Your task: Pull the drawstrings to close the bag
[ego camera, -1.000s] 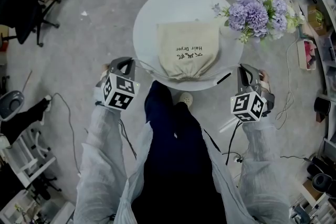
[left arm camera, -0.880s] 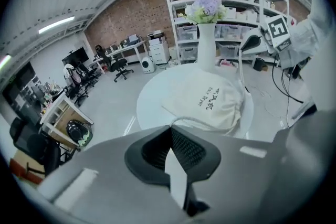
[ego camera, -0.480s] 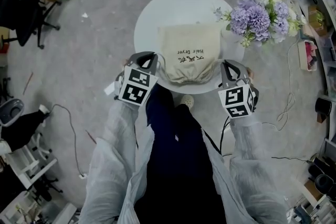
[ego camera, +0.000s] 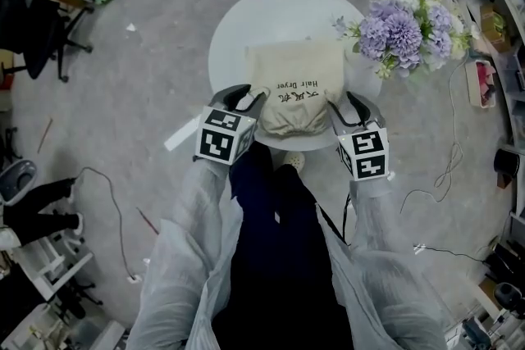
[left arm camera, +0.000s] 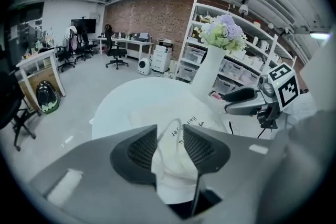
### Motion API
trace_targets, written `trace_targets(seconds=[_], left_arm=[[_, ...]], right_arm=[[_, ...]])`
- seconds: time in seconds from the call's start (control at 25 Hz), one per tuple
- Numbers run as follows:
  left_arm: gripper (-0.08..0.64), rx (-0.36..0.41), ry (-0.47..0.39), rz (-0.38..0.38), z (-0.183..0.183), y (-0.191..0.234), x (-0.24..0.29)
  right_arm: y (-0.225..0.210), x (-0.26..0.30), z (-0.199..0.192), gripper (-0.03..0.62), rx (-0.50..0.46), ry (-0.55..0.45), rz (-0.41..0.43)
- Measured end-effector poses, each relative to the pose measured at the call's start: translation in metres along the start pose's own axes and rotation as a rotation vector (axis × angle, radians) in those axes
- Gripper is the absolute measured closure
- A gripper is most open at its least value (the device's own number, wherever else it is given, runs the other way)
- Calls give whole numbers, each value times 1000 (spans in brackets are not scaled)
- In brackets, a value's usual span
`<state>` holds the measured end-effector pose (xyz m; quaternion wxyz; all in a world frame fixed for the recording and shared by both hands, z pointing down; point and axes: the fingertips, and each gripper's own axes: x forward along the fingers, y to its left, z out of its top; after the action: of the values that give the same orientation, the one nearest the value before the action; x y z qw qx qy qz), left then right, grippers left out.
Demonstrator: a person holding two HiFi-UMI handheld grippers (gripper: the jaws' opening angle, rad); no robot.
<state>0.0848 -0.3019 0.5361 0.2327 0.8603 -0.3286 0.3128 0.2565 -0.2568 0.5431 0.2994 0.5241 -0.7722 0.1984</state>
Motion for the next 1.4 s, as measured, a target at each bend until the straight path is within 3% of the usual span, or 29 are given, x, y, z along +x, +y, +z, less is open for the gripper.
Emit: trace_targets(seconds=[0.08, 0.12, 0.24, 0.56, 0.72, 0.84, 1.0, 1.2, 1.4], left_arm=[[300, -20, 27, -34, -8, -7, 4], [259, -27, 35, -53, -12, -10, 6], [184, -48, 38, -84, -21, -17, 6], [181, -98, 27, -87, -29, -13, -3], [181, -117, 18, -91, -30, -16, -10], [181, -132, 16, -97, -34, -20, -16], [181, -150, 5, -101, -38, -27, -22], [186, -190, -28, -101, -37, -31, -33], [189, -213, -56, -105, -34, -33, -39]], right_arm=[[5, 2, -3, 224, 55, 4, 45], [7, 2, -4, 193, 72, 1, 61], [9, 0, -8, 169, 73, -3, 73], [5, -15, 2, 166, 211, -55, 135], [15, -24, -2, 166, 228, -1, 202], [34, -26, -16, 166, 294, 78, 288], [47, -26, -19, 164, 506, 64, 361], [17, -30, 11, 175, 869, -136, 314], [-10, -32, 33, 175, 1015, -236, 269]])
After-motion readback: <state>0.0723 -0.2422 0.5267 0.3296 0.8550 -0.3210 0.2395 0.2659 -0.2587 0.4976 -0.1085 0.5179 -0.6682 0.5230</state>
